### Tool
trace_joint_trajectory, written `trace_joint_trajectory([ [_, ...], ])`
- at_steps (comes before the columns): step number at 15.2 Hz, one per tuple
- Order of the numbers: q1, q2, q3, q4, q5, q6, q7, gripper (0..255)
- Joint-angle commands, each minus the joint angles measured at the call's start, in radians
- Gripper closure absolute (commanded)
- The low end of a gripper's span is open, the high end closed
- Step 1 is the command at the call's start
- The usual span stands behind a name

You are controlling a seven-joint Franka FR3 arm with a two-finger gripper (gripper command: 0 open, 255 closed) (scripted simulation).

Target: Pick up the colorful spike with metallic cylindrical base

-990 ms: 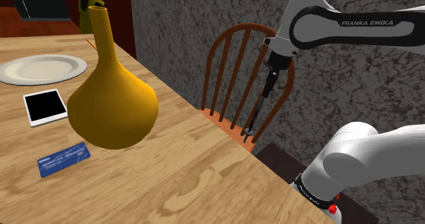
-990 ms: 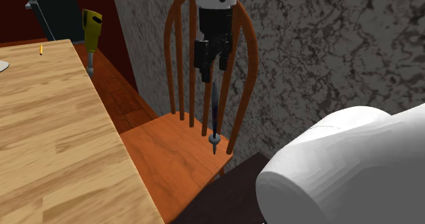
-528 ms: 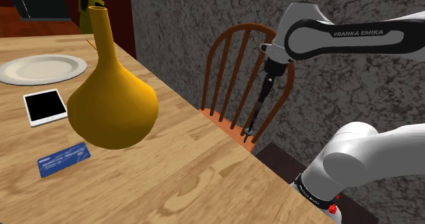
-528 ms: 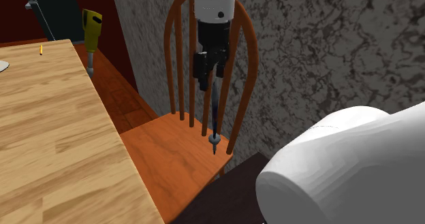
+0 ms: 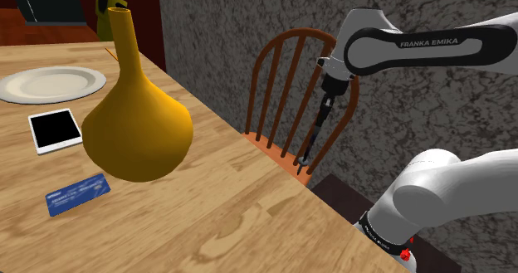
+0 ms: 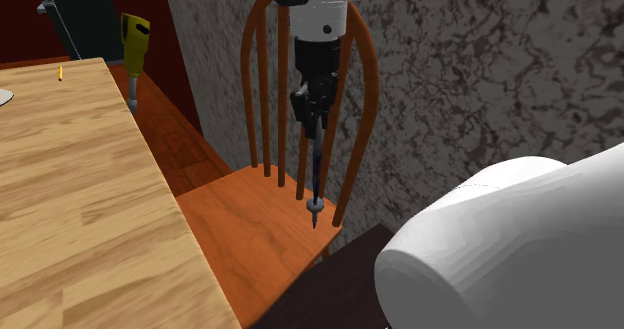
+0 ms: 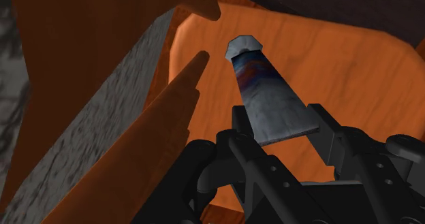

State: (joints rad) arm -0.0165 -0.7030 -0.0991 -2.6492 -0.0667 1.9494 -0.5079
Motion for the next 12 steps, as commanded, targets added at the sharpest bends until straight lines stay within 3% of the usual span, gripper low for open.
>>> trace_joint_trajectory([
  [1,-0.001,0.002,0.000,-0.001,-0.002,0.000,0.000,255],
  [4,-0.001,-0.009,0.000,-0.028,-0.002,0.015,0.001,255],
  [12,0.001,-0.029,0.007,0.068,0.003,-0.100,0.000,255],
])
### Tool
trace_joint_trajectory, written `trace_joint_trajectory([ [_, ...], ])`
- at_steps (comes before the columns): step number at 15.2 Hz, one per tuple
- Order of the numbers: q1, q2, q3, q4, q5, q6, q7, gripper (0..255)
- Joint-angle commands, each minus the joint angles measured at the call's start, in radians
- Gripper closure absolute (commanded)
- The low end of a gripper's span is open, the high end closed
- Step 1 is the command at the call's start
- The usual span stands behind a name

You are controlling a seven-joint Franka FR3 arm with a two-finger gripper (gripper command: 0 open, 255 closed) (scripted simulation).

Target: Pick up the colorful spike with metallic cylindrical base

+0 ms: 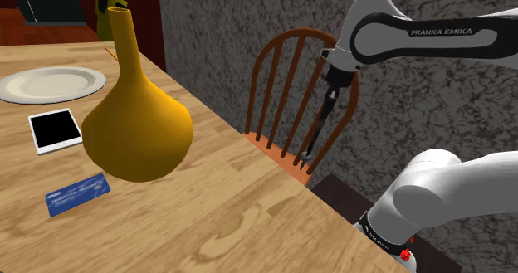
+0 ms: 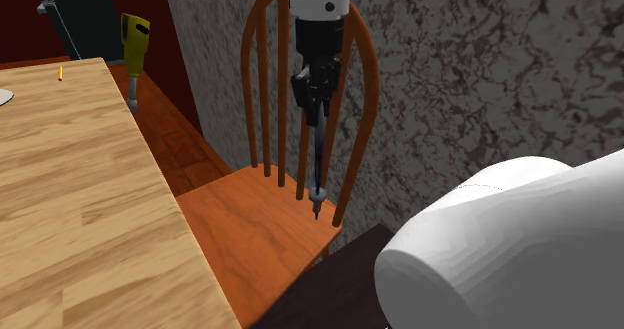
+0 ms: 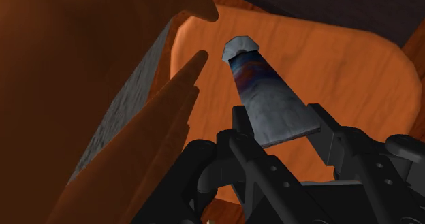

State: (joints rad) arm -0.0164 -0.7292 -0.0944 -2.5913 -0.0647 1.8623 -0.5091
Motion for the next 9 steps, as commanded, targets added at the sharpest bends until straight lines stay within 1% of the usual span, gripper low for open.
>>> trace_joint_trajectory([
  [1,0.001,-0.004,0.003,0.023,0.002,-0.027,0.001,255],
  [7,0.003,-0.006,0.007,0.102,0.006,-0.109,0.000,255],
  [9,0.003,-0.006,0.007,0.104,0.006,-0.111,0.000,255],
])
